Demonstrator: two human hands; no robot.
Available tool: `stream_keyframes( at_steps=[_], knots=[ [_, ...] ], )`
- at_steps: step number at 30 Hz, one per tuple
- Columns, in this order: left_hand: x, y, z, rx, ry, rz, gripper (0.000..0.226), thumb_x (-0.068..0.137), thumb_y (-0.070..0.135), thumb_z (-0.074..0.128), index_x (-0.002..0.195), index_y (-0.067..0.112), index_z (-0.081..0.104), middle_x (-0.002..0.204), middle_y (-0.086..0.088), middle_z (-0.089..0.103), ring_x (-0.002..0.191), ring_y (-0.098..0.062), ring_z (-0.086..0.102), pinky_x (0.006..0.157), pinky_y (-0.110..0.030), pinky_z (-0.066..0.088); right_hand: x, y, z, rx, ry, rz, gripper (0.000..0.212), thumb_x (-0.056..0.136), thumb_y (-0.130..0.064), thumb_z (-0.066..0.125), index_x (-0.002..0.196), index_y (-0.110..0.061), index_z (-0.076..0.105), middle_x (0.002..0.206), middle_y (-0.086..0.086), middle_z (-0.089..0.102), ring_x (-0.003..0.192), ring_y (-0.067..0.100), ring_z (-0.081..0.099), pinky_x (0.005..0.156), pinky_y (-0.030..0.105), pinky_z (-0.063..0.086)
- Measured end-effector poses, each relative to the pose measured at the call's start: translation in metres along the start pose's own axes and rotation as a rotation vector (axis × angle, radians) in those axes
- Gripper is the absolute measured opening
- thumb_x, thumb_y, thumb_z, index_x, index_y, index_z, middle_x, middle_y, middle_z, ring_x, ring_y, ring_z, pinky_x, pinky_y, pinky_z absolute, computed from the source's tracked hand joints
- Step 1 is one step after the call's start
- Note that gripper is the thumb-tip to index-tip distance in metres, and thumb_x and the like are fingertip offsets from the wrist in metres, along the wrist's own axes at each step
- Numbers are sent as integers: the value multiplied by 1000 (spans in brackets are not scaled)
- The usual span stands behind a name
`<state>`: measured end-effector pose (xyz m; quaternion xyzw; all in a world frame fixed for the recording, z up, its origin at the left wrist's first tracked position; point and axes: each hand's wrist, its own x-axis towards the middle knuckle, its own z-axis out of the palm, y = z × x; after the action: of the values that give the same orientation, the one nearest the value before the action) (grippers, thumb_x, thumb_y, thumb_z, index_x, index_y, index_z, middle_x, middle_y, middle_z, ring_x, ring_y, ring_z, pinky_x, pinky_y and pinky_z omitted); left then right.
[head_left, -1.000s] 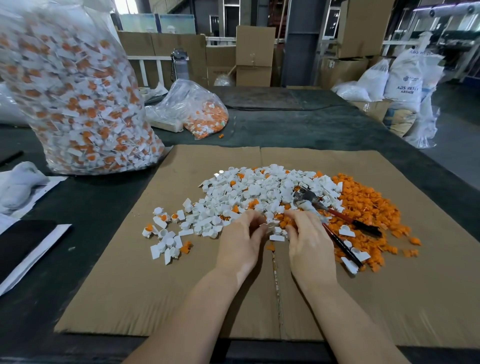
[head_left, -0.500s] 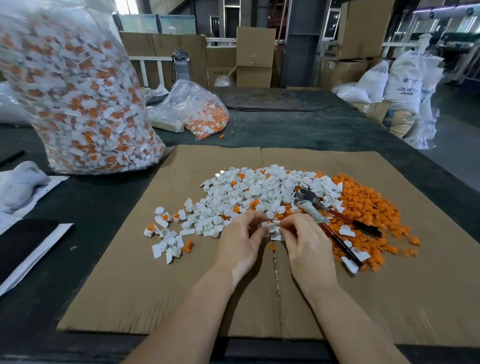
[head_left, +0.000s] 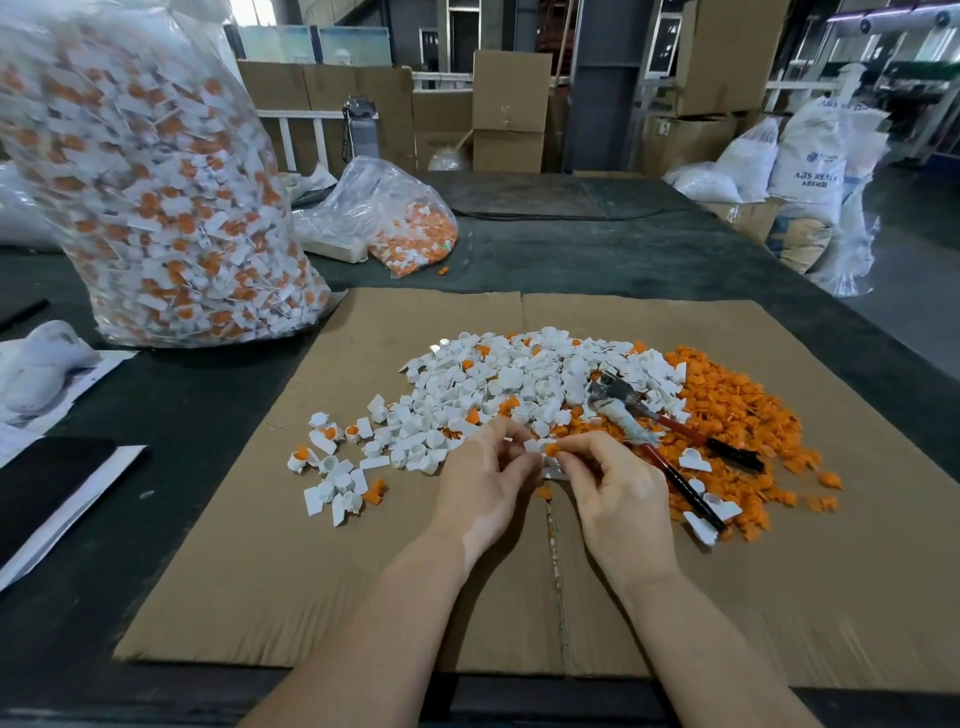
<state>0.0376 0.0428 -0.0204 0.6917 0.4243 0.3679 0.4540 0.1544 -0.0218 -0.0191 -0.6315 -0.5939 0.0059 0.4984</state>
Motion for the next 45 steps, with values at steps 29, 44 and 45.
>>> stream_keyframes(
  at_steps=[29,44,45],
  knots=[
    [-3,-1,-2,-27,-66,9,11,89,5,59,86,16,61,69,-1,64,65,-8,61,69,-20,48,-3,4,4,-240,-72,-13,24,77,-4,72,61,-8,54,54,-1,52,53,13,41,53,22,25],
    [-3,2,-4,-70,-8,-34,13,93,11,55,94,20,65,72,-2,66,69,-10,65,73,-26,52,1,-1,-1,-87,-71,-130,29,77,-2,73,105,-7,69,86,3,63,83,16,57,75,30,50],
    [-3,2,-4,-65,-11,-31,13,93,11,55,94,21,65,72,-2,66,68,-8,65,70,-22,52,1,-1,-2,-91,-73,-138,28,78,-1,72,105,-8,70,84,3,62,82,16,57,74,29,50]
  ],
)
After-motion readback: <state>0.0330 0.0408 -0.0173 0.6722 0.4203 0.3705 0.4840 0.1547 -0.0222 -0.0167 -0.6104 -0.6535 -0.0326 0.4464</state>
